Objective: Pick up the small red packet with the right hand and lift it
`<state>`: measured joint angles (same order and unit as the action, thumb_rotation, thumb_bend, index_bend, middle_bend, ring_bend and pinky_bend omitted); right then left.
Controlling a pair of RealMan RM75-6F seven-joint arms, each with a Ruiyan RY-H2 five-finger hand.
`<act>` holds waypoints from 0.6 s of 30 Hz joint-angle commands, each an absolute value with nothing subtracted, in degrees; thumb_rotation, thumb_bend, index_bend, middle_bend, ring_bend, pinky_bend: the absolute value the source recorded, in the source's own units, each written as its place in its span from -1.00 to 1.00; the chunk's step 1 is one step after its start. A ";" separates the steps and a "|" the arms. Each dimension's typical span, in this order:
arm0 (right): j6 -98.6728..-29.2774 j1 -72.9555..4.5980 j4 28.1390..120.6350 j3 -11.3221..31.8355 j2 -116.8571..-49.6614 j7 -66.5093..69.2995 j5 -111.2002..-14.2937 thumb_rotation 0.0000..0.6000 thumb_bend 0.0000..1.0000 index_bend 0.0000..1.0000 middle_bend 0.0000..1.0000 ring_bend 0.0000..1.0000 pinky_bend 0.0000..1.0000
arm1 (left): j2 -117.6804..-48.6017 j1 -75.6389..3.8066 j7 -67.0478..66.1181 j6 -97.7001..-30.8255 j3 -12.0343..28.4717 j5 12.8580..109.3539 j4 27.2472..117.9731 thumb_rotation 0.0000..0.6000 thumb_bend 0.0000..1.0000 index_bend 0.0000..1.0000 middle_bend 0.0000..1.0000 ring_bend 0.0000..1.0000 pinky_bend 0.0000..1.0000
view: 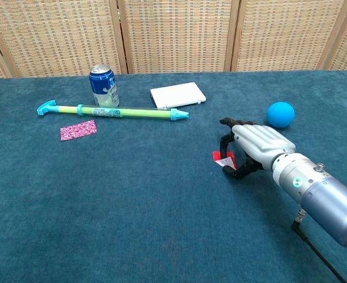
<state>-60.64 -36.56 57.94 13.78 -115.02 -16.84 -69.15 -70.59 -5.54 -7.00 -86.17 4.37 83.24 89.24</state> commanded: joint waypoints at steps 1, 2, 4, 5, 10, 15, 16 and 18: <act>-60.51 -36.44 58.26 13.69 -114.98 -16.70 -69.07 1.00 -0.24 0.12 -0.84 -1.00 -1.00 | -70.62 -5.58 -7.05 -86.09 4.32 83.25 89.23 1.00 -0.80 -1.00 -1.00 -1.00 -0.73; -60.52 -36.40 58.47 13.66 -114.95 -16.65 -69.08 1.00 -0.24 0.12 -0.84 -1.00 -1.00 | -70.61 -5.59 -7.06 -86.08 4.30 83.28 89.23 1.00 -0.80 -1.00 -1.00 -1.00 -0.73; -60.60 -36.32 58.81 13.56 -114.92 -16.65 -69.17 1.00 -0.24 0.12 -0.84 -1.00 -1.00 | -70.60 -5.60 -7.05 -86.09 4.30 83.31 89.26 1.00 -0.80 -1.00 -1.00 -1.00 -0.73; -60.70 -36.26 59.04 13.47 -114.90 -16.68 -69.26 1.00 -0.24 0.12 -0.84 -1.00 -1.00 | -70.58 -5.59 -7.04 -86.12 4.29 83.33 89.28 1.00 -0.80 -1.00 -1.00 -1.00 -0.73; -60.96 -35.91 60.18 13.17 -114.66 -16.95 -69.35 1.00 -0.23 0.15 -0.83 -1.00 -1.00 | -70.46 -5.55 -6.84 -86.24 4.24 83.48 89.39 1.00 -0.79 -1.00 -1.00 -1.00 -0.73; -61.58 -35.56 61.75 12.97 -114.21 -17.45 -69.57 1.00 -0.14 0.20 -0.81 -1.00 -1.00 | -70.39 -5.52 -6.59 -86.35 4.18 83.67 89.44 1.00 -0.79 -1.00 -1.00 -1.00 -0.73; -61.66 -35.55 61.95 12.97 -114.13 -17.54 -69.62 1.00 -0.11 0.21 -0.81 -1.00 -1.00 | -70.38 -5.51 -6.56 -86.36 4.17 83.69 89.44 1.00 -0.79 -1.00 -1.00 -1.00 -0.73; -61.80 -35.53 62.38 13.05 -113.97 -17.77 -69.63 1.00 -0.07 0.23 -0.80 -1.00 -1.00 | -70.35 -5.50 -6.52 -86.45 4.16 83.79 89.46 1.00 -0.79 -1.00 -1.00 -1.00 -0.73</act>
